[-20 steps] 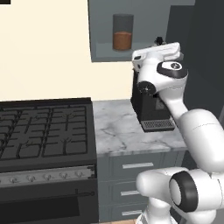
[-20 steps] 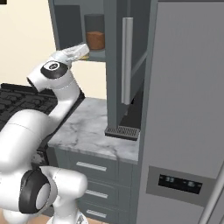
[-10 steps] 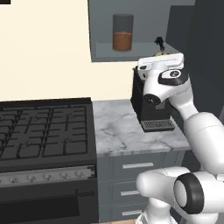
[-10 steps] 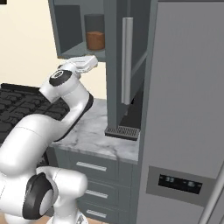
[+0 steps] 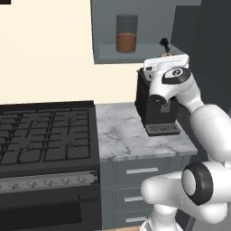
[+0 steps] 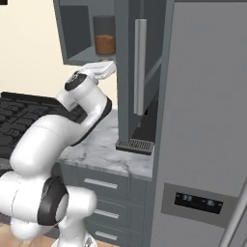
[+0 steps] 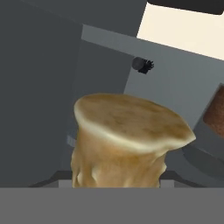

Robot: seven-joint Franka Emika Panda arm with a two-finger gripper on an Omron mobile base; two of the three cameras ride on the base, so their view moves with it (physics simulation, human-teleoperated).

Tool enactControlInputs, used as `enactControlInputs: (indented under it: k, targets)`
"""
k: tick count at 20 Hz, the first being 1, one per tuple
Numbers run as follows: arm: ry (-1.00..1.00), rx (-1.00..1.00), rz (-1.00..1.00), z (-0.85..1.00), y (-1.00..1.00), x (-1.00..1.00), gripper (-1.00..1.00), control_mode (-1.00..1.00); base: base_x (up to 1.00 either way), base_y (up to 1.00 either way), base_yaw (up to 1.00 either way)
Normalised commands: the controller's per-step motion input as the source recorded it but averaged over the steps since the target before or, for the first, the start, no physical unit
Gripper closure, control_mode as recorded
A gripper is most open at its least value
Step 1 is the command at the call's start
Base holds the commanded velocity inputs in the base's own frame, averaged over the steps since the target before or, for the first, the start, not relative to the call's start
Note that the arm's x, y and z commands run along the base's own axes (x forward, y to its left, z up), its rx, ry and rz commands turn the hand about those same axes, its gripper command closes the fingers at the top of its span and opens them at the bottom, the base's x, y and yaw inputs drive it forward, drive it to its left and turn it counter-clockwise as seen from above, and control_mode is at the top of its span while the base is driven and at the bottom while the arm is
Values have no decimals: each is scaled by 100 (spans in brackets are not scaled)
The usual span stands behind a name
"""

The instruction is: Pick the jar and candle from the dining table and place them in the open cabinet. Close the cabinet after placing the objects.

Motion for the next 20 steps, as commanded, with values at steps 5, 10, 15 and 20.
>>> enactControlInputs:
  k: [5, 10, 15, 20]
  targets:
    - [0, 0, 0, -10, -2, 36, 100, -100, 0, 0, 0]
    - [0, 0, 0, -30, 0, 30, 100, -100, 0, 0, 0]
    - [2, 4, 0, -4, -1, 14, 100, -100, 0, 0, 0]
    - [8, 8, 0, 0, -1, 19, 100, -100, 0, 0, 0]
